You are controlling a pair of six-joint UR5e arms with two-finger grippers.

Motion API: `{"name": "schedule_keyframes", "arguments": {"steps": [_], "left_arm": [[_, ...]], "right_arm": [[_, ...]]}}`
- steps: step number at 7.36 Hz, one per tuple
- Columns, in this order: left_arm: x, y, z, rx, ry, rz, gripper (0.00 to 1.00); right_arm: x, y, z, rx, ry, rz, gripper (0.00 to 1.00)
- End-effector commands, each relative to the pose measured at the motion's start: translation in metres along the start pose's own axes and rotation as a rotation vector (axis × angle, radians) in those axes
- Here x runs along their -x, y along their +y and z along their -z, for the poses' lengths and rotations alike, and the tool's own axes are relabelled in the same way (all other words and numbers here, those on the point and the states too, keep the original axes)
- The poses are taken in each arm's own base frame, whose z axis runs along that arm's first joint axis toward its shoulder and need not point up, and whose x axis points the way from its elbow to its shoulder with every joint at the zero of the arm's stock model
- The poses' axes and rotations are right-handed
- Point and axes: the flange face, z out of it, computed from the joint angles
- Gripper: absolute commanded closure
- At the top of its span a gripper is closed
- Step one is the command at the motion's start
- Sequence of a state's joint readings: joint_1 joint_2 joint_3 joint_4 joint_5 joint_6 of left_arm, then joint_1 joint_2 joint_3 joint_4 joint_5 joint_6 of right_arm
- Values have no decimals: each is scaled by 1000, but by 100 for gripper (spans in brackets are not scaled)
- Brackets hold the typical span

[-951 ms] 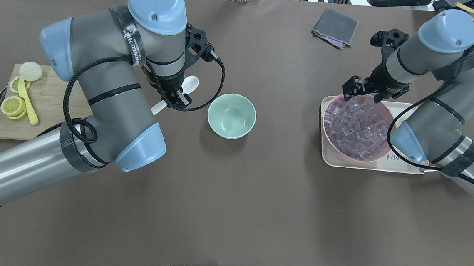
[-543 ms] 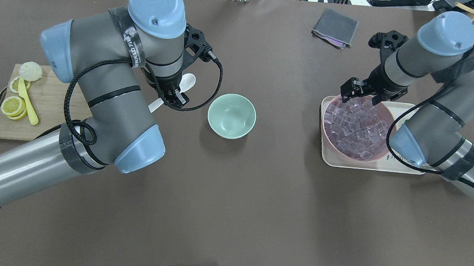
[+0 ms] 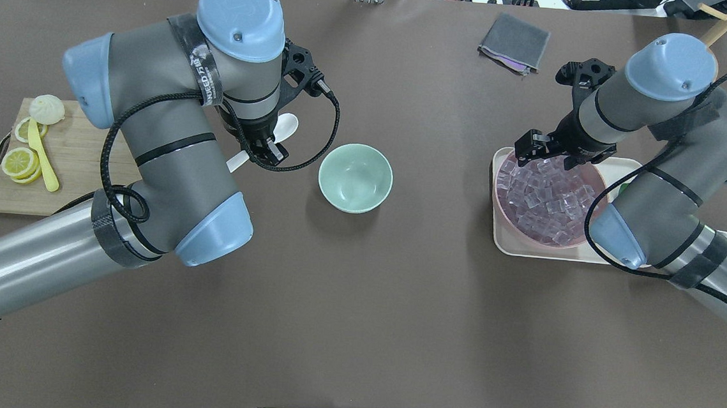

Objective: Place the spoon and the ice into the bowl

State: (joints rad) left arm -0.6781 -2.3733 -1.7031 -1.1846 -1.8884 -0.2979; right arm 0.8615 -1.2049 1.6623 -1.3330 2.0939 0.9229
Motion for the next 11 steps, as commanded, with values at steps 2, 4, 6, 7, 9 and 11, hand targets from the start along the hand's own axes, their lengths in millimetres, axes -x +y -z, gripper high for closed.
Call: {"name": "schedule_keyframes", "arguments": {"steps": [2, 4, 6, 7, 9, 11], "left_arm": [[-2, -1, 1, -11, 4, -4, 100], [-1, 0, 0, -10, 4, -5, 100], [-1, 0, 0, -10, 2, -5, 100], [0, -1, 1, -16, -10, -7, 100], [0, -2, 1, -19, -16, -11, 100], [0, -2, 1, -17, -16, -15, 100]], "right_arm": [[-8, 4, -4, 6, 11, -7, 24], [-11, 4, -6, 2, 19, -9, 36], [-12, 4, -6, 0, 21, -9, 52], [-11, 3, -5, -1, 19, -9, 59], [-11, 3, -5, -1, 19, -9, 85], [-13, -3, 10, -17, 3, -15, 100]]}}
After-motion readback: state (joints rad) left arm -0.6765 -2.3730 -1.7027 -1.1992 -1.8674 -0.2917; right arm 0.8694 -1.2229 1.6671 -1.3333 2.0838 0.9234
